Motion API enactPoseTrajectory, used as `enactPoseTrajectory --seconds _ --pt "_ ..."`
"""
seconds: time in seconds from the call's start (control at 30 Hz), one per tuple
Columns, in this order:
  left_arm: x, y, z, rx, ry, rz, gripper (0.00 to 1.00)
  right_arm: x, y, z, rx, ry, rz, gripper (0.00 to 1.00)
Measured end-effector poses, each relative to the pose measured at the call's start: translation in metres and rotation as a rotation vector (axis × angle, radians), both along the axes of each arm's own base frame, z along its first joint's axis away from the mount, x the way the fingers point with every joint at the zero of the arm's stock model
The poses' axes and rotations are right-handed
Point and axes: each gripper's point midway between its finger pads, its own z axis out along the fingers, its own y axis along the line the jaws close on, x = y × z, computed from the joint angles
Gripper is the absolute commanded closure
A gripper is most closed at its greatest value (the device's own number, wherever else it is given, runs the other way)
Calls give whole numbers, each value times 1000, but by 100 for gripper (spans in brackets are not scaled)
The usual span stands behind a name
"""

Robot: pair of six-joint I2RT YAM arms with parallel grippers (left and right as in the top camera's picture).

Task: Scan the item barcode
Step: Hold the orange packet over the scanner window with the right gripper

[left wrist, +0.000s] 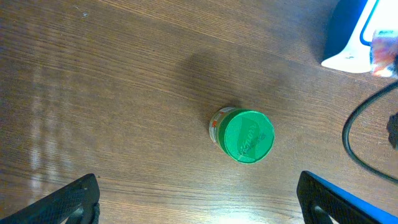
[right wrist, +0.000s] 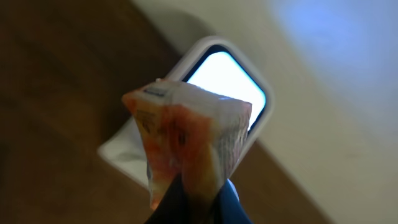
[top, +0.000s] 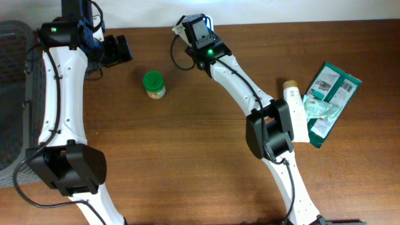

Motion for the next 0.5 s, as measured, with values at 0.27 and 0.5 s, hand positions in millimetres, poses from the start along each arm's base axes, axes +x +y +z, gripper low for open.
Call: enactPoseTrajectory --seconds 0.27,0.5 --pt "0 0 0 0 0 0 1 -85 -15 129 608 312 -47 96" --pt "0 0 0 0 0 0 1 -160 -112 117 692 694 -379 96"
